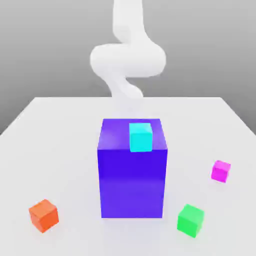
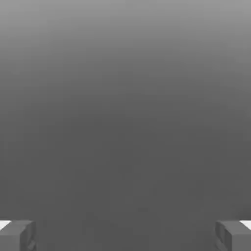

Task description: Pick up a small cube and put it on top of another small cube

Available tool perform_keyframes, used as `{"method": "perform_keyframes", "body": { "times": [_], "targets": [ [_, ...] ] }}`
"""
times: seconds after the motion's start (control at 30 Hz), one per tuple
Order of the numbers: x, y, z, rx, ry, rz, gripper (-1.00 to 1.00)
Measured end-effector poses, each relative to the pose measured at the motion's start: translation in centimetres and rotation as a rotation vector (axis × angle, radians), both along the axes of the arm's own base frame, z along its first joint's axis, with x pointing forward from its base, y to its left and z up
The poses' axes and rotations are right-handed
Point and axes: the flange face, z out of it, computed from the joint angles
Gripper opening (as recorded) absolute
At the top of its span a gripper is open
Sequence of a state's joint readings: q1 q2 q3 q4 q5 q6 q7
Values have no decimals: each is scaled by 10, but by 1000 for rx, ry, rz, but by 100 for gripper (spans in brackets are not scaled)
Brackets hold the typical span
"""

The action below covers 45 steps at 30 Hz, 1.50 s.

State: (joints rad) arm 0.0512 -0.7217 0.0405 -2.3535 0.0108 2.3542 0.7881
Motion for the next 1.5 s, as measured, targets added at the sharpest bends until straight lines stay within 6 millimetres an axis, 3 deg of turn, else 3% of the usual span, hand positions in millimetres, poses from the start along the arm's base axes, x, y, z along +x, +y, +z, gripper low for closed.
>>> {"method": "perform_keyframes", "body": {
  "times": [0.13, 0.2, 0.3, 0.4, 0.5, 0.6, 0.67, 0.7, 0.9, 0.93, 1.13, 1.4, 1.5],
  "targets": [
    [29, 79, -99, -58, 140, 173, 0],
    [30, 117, -149, -89, 205, 258, 0],
    [14, 170, -224, -142, 302, 389, 0],
    [-20, 215, -299, -200, 398, 525, 0],
    [-68, 246, -366, -261, 489, 657, 0],
    [-132, 268, -427, -332, 575, 808, 0],
    [-165, 269, -460, -368, 624, 876, 0],
    [-169, 268, -472, -370, 634, 881, 0],
    [-175, 267, -529, -373, 646, 890, 0],
    [-175, 266, -534, -375, 646, 890, -100],
    [-175, 266, -536, -376, 645, 891, -100],
    [-172, 266, -475, -377, 645, 887, -100],
    [-106, 235, -459, -347, 658, 798, -100]
  ]
}}
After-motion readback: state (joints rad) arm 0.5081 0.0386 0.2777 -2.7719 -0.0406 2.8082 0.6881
